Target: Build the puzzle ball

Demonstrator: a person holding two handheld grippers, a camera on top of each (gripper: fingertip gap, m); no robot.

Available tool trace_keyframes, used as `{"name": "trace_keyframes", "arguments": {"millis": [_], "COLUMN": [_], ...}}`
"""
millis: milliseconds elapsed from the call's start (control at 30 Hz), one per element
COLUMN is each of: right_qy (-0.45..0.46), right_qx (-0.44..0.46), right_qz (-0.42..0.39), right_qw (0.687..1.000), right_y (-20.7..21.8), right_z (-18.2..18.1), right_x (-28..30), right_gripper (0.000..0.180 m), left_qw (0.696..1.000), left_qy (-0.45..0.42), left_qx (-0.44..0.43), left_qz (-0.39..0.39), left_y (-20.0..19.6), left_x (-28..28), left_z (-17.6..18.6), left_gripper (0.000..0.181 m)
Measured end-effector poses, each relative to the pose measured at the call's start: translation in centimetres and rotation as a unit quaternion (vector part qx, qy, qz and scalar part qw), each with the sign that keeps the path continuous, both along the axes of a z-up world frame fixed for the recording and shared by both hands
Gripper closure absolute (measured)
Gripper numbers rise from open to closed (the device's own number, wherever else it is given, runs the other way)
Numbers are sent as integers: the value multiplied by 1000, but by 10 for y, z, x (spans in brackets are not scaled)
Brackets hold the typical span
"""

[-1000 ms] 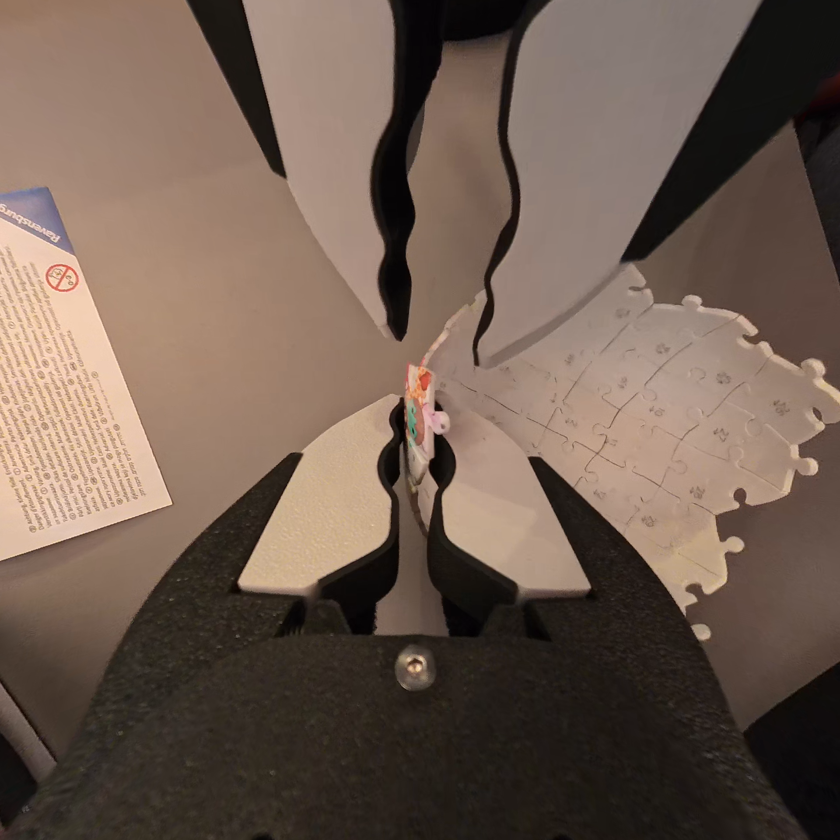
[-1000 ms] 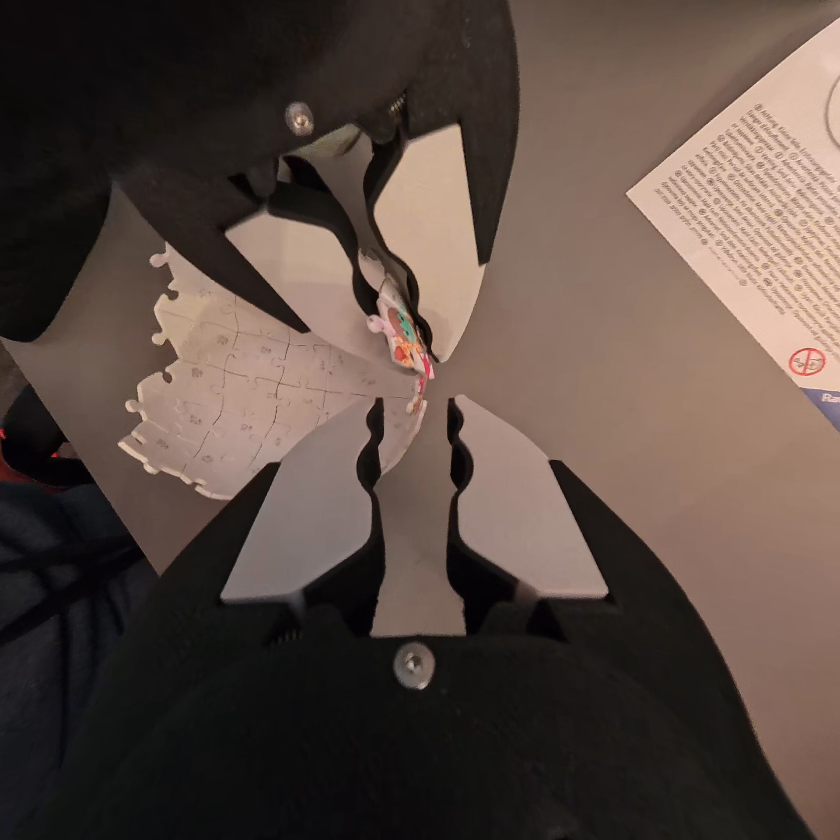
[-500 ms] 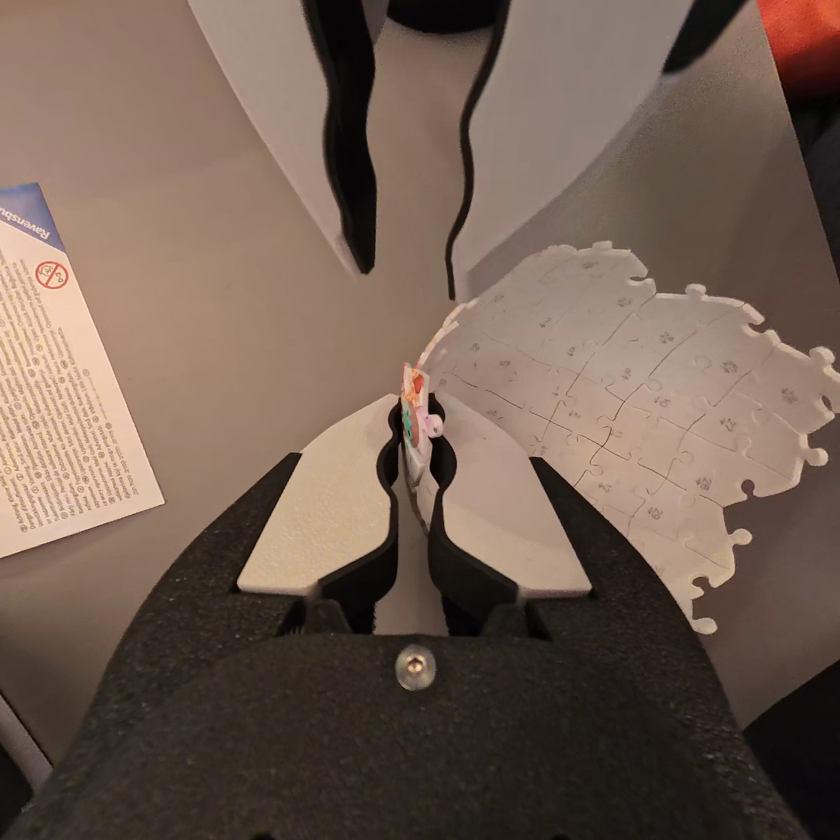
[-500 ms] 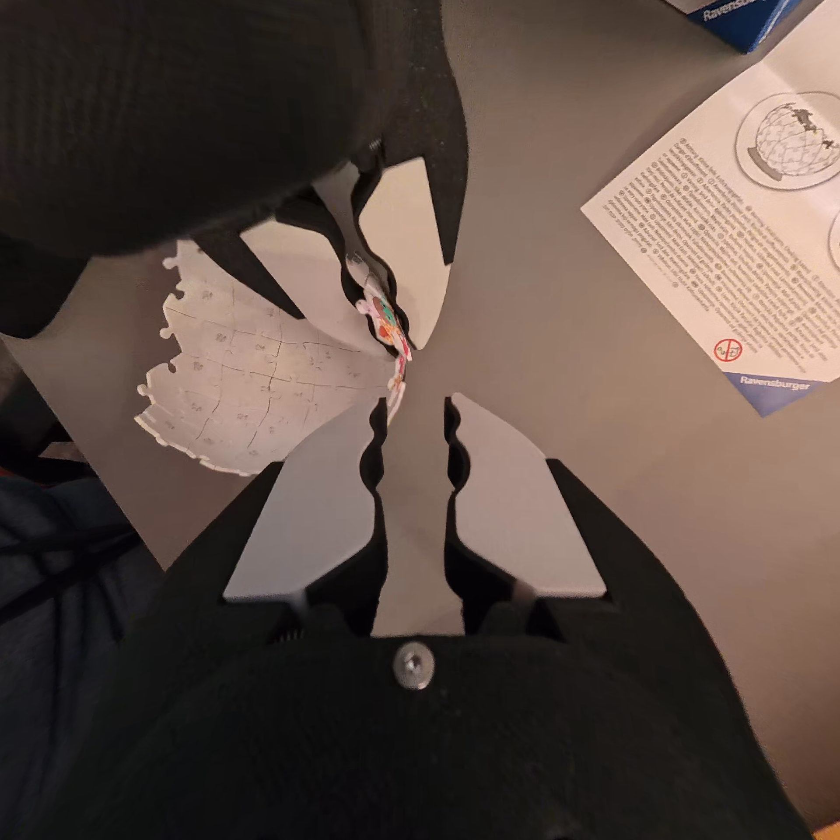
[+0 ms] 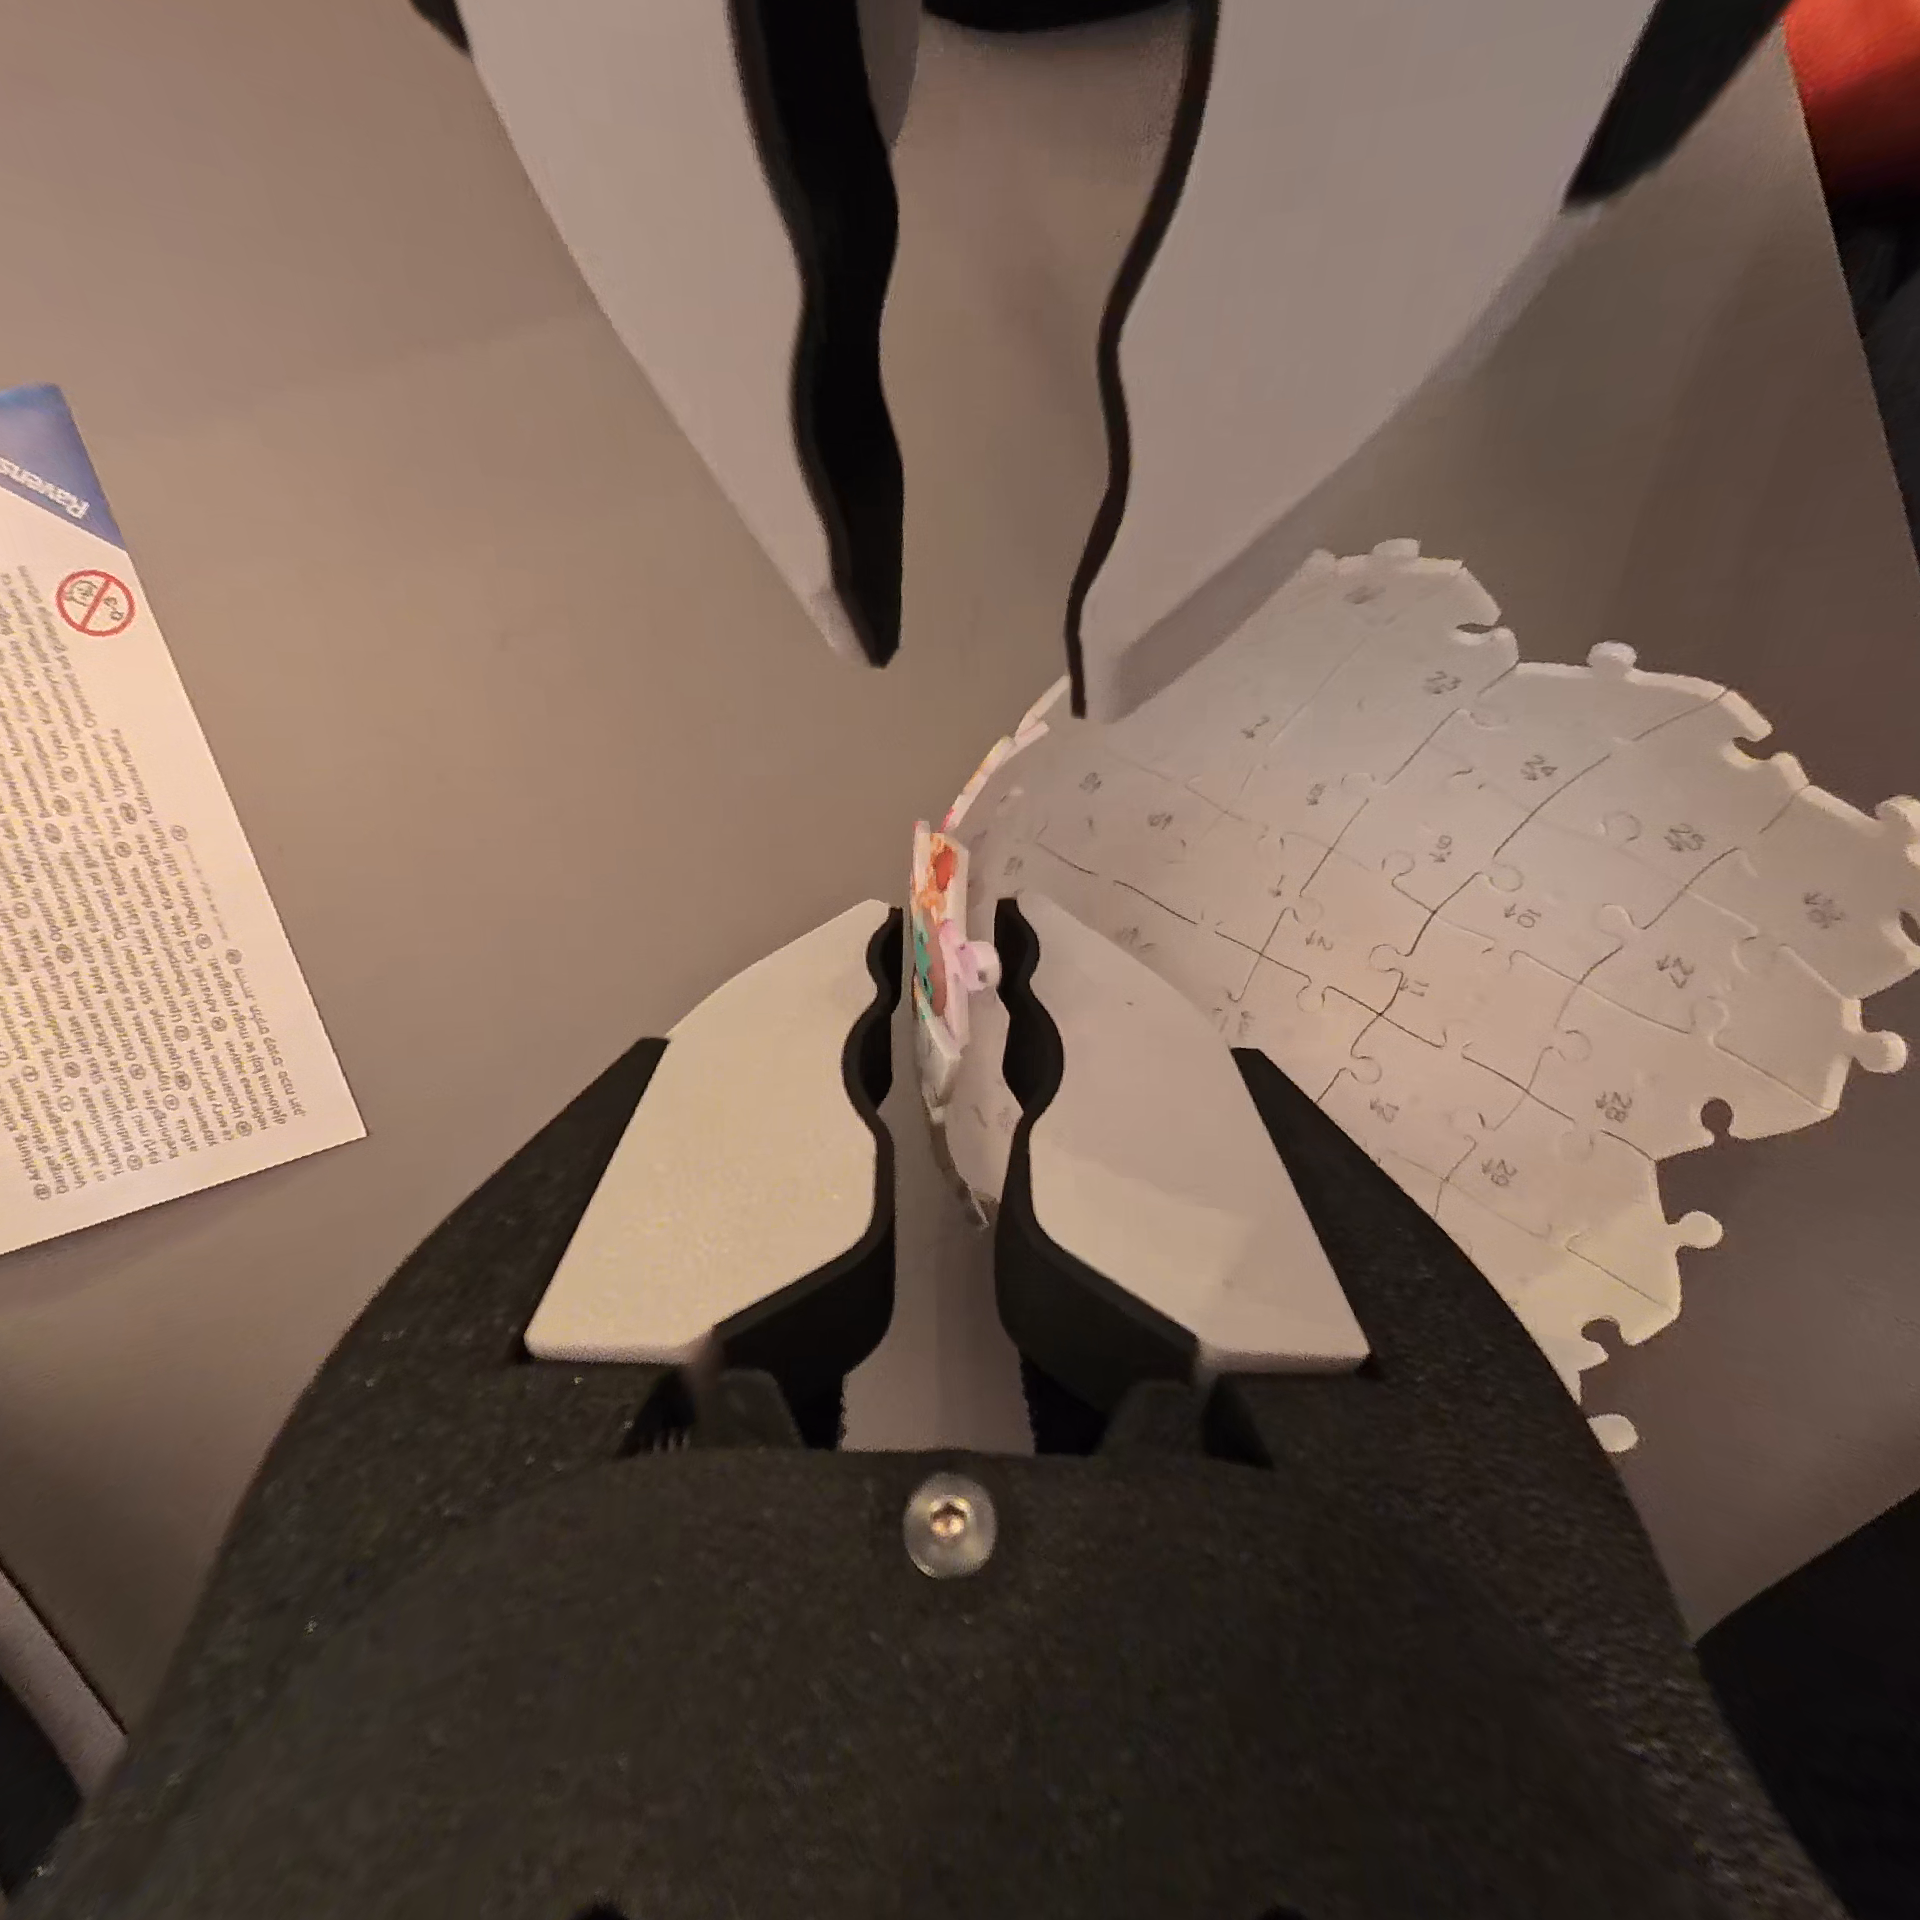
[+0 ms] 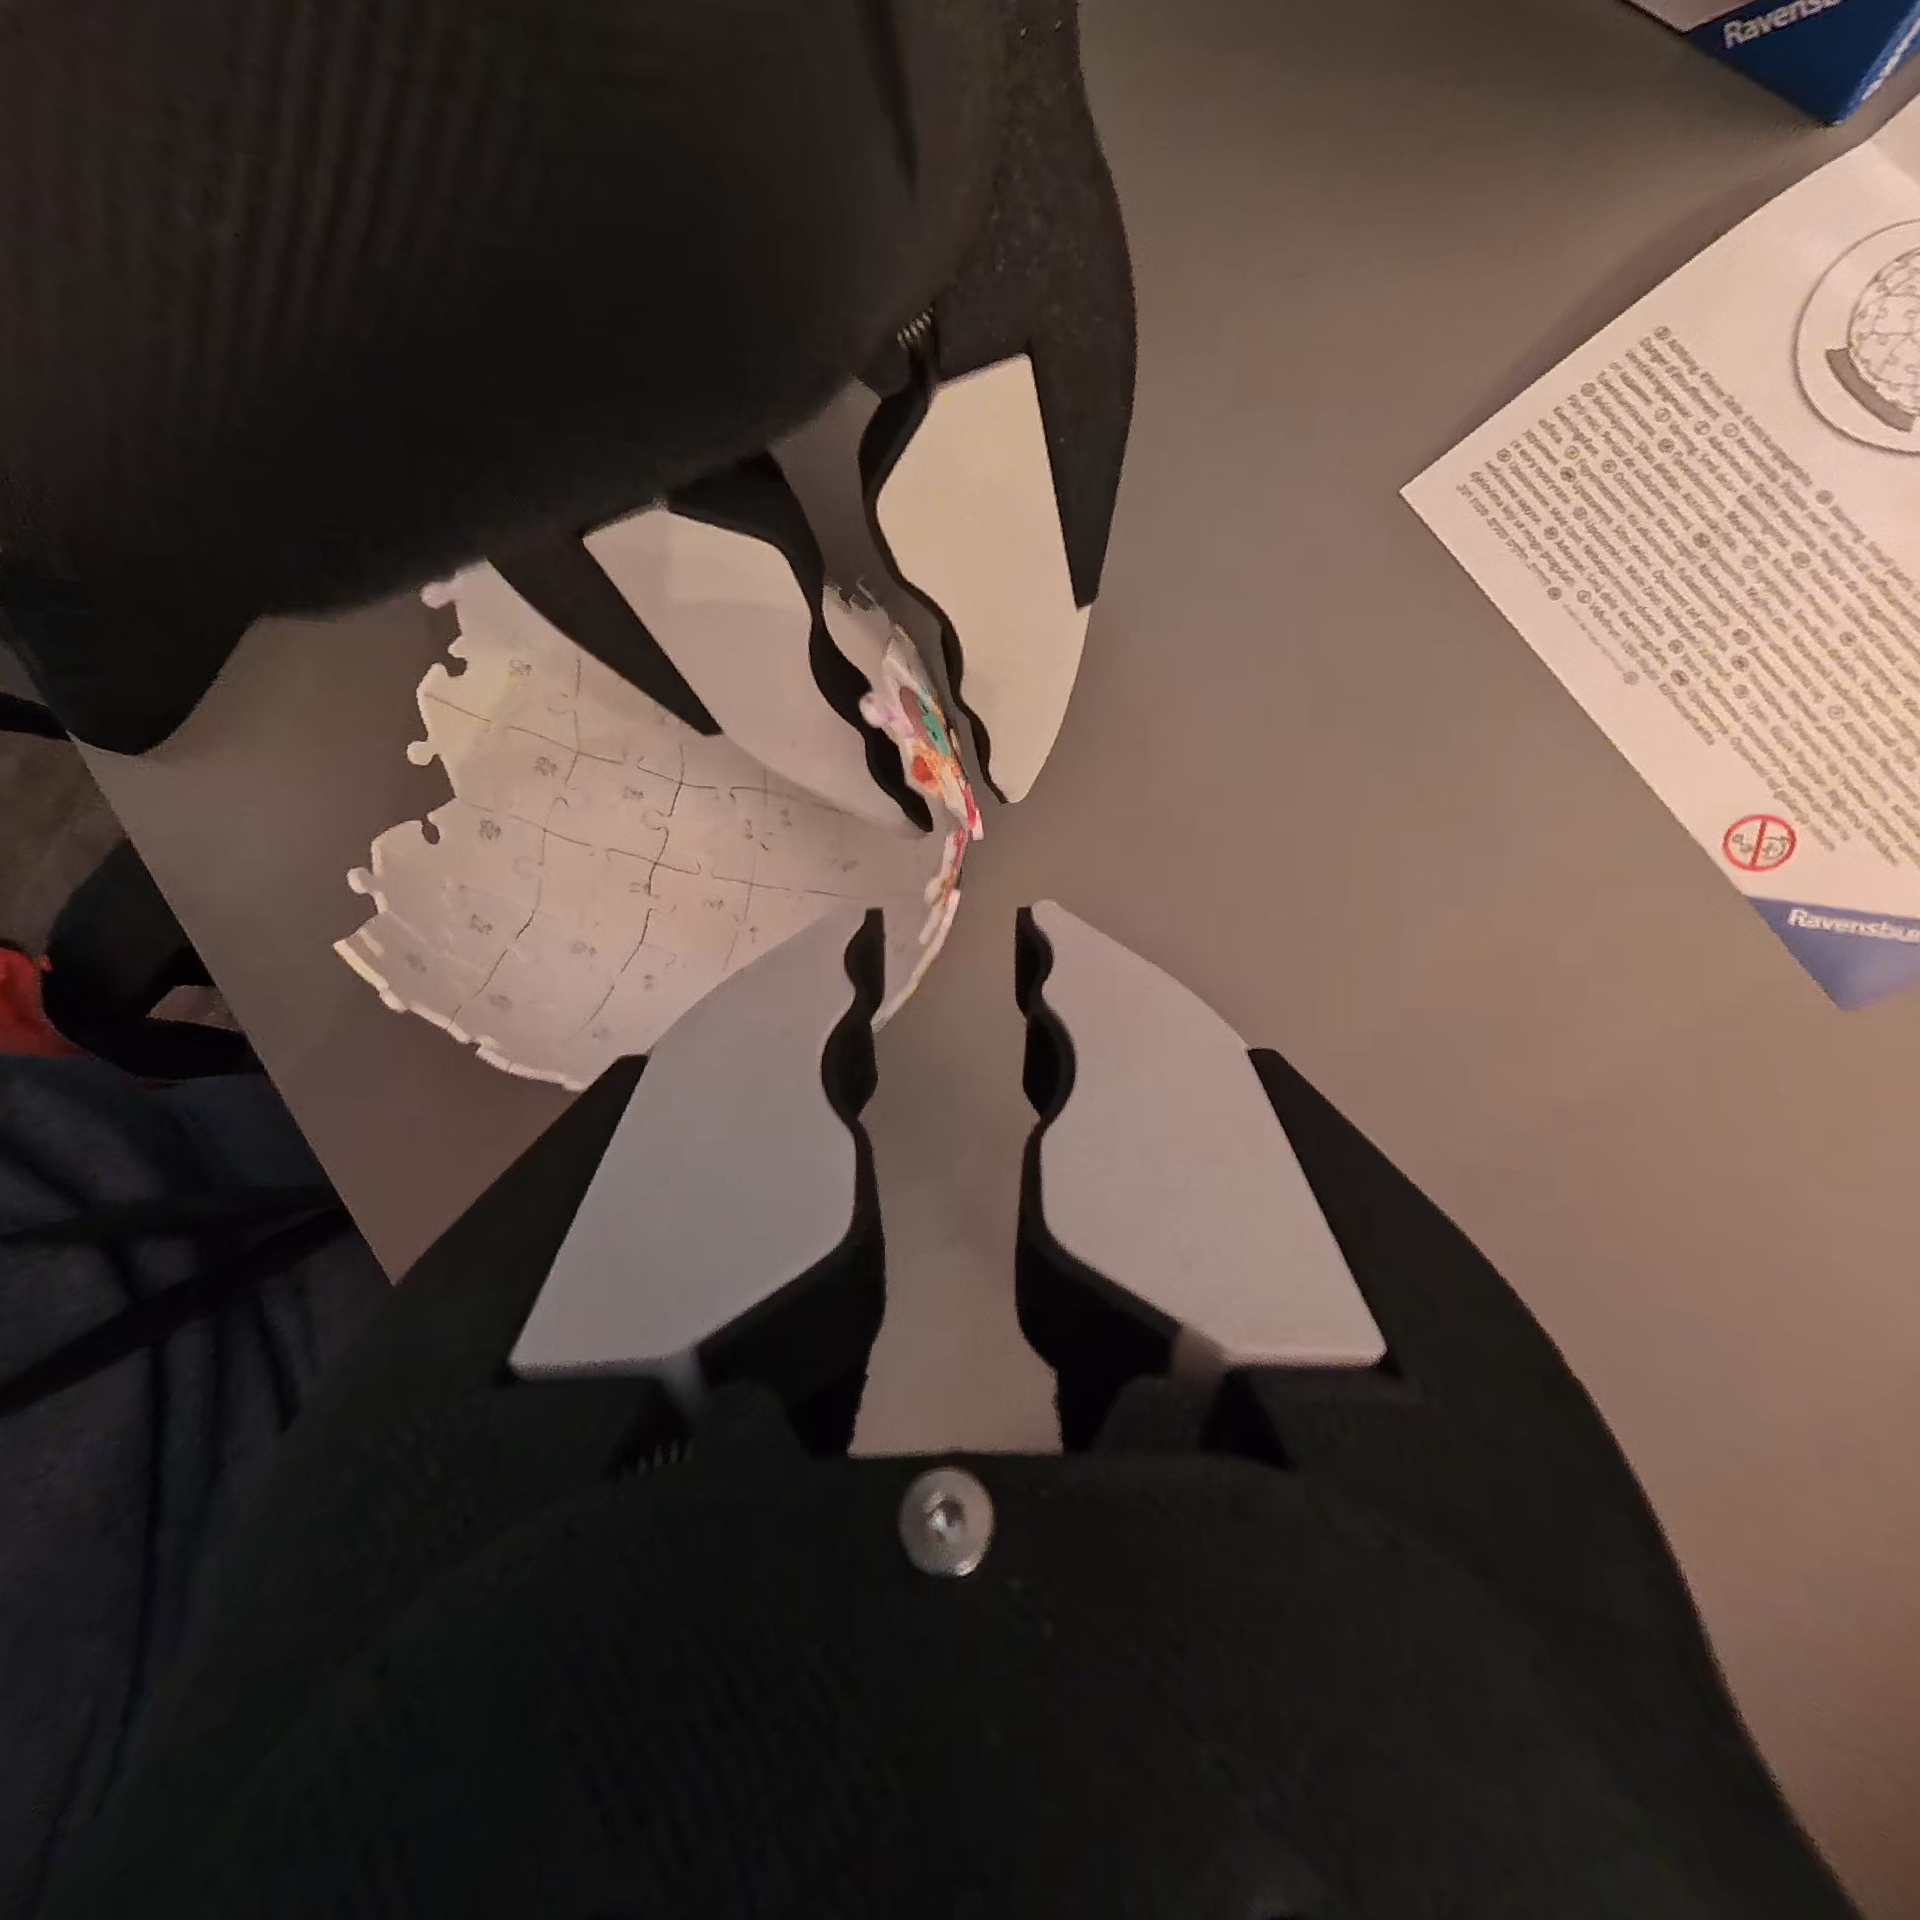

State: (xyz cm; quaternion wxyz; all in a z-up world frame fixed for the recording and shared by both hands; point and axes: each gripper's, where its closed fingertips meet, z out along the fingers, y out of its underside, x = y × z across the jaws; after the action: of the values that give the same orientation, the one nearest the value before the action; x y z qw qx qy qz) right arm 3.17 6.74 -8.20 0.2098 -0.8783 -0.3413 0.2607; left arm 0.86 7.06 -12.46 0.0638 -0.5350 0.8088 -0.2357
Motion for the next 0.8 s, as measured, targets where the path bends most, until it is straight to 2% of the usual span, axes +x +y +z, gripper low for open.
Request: {"name": "trace_keyframes", "arguments": {"millis": [367,633,800], "right_qy": [-6,11,34], "right_qx": [0,17,82], "right_qz": [10,43,58], "right_qw": [1000,999,994], "right_y": [3,-2,6], "right_z": [-4,1,10], "right_x": [-4,1,1], "right_gripper": [154,154,152], "left_qw": [1000,990,980], "left_qy": [-22,-120,-169], "left_qx": [7,-12,3], "left_qz": [14,69,106], "left_y": [6,20,23], "left_x": [-4,-16,-28], "left_z": [11,60,77], "left_gripper": [148,146,147]}}
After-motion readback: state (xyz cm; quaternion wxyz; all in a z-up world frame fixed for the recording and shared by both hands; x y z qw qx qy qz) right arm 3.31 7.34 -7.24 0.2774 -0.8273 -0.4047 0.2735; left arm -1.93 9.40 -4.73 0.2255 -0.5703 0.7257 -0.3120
